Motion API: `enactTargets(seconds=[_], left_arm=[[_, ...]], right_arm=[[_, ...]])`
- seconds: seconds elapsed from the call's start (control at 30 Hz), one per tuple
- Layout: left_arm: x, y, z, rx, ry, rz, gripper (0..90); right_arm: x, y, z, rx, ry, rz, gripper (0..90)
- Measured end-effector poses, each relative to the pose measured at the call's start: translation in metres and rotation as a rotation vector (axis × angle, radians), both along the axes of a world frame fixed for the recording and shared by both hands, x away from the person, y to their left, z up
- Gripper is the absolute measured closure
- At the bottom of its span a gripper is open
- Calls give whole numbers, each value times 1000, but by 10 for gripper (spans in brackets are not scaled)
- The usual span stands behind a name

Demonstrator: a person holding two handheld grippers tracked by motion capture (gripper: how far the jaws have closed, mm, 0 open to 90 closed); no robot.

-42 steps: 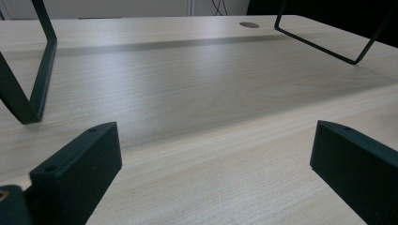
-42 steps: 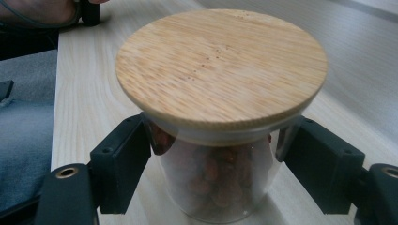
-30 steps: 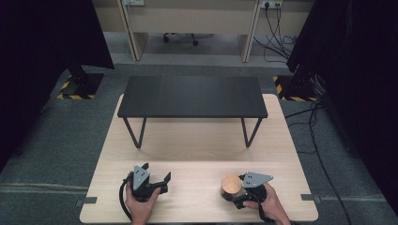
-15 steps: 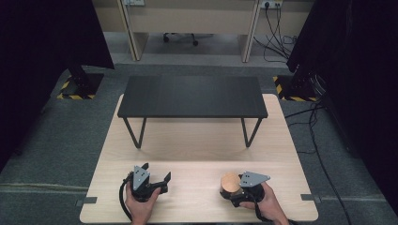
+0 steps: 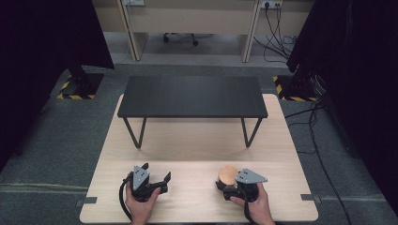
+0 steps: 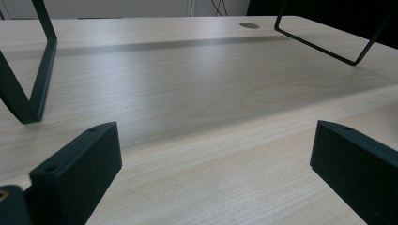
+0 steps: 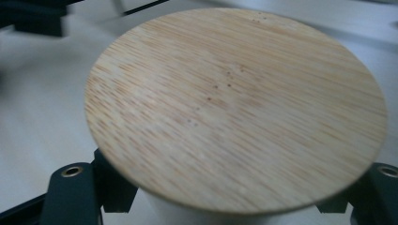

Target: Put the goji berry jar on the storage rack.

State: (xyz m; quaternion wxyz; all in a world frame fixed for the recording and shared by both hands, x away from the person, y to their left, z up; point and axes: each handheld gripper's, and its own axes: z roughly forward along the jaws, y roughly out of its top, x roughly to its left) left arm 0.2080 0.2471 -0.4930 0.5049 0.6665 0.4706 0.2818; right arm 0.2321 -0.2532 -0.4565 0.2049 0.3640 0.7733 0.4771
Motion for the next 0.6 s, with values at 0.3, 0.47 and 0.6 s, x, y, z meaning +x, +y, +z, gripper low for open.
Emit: enactTargets(seconds=[0.3, 0.47, 0.6], left_arm=[[0, 0, 0, -1, -1, 0, 16], [0, 1, 0, -2, 0, -1, 15], [0, 1, 0, -3, 0, -1, 15]], right_arm=[[-30, 44, 8, -26, -46, -293, 262], [-31, 52, 11, -53, -72, -306, 262], [-30, 53, 14, -36, -78, -317, 262]])
